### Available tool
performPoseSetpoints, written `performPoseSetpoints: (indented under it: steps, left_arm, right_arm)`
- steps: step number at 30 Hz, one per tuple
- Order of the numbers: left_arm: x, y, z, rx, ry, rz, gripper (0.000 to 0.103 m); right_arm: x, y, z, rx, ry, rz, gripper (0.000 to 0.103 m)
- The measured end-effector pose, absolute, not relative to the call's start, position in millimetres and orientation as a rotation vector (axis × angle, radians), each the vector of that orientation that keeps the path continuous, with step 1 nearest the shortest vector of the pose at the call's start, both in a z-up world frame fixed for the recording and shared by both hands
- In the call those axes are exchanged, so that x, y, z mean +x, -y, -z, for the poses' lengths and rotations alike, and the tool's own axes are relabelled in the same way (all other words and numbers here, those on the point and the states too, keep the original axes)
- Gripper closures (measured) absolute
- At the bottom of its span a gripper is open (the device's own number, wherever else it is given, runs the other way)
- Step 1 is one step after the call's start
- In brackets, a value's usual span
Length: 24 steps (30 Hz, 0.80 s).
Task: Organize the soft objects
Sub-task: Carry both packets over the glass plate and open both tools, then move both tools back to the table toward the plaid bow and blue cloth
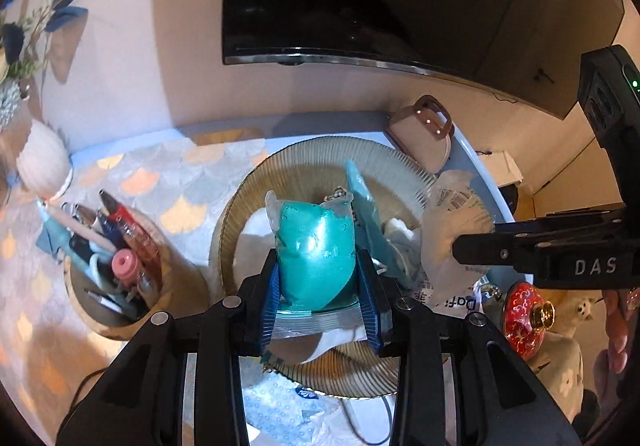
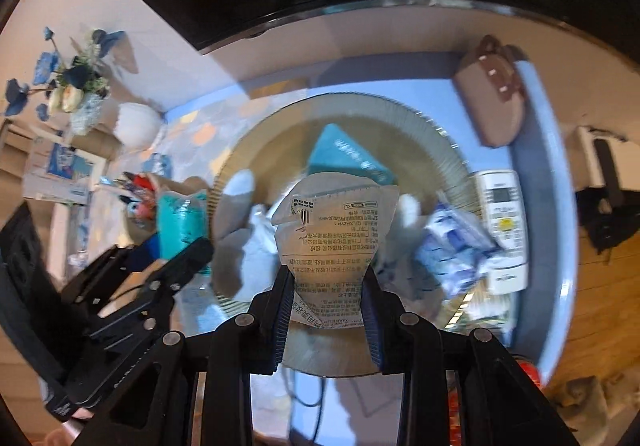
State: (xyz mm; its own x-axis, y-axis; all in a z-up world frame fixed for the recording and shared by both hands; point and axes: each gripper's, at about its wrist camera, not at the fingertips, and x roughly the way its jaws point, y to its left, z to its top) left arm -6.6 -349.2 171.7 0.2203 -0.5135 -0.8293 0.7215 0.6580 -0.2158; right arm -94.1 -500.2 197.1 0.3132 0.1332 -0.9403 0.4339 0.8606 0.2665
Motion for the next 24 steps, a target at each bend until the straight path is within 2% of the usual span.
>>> performPoseSetpoints:
  steps: [4,5,7,8,9,24]
  left_arm:
    - [-9,354,-176,0.244,-1.024,0.859,0.069]
    - [-9,354,-178,0.240,-1.019,0.861,0.060]
    - [-10,354,-182,0.236,-1.007,0.857,0.046]
    - [-10,355,-183,0.235,-1.001,0.855,0.032]
    - [-10,355,-185,0.234,-0.994,0.856,0.027]
    - [-9,344,-190,0.214,-1.000,0.813,0.028]
  right_arm:
    - [-96,502,-198,0.512,-1.271,0.238,0.071]
    - [-96,501,-197,0.500,-1.283,0.251,0.071]
    - [-95,499,-194,0.468,-1.306,0.274,0.063]
    - [-96,499,-194,0.468,-1.304,0.280,0.052]
    - [-97,500,-196,0.473,-1.299,0.282,0.046]
    - [-99,491,-204,0.464,-1.292,0.270,0.046]
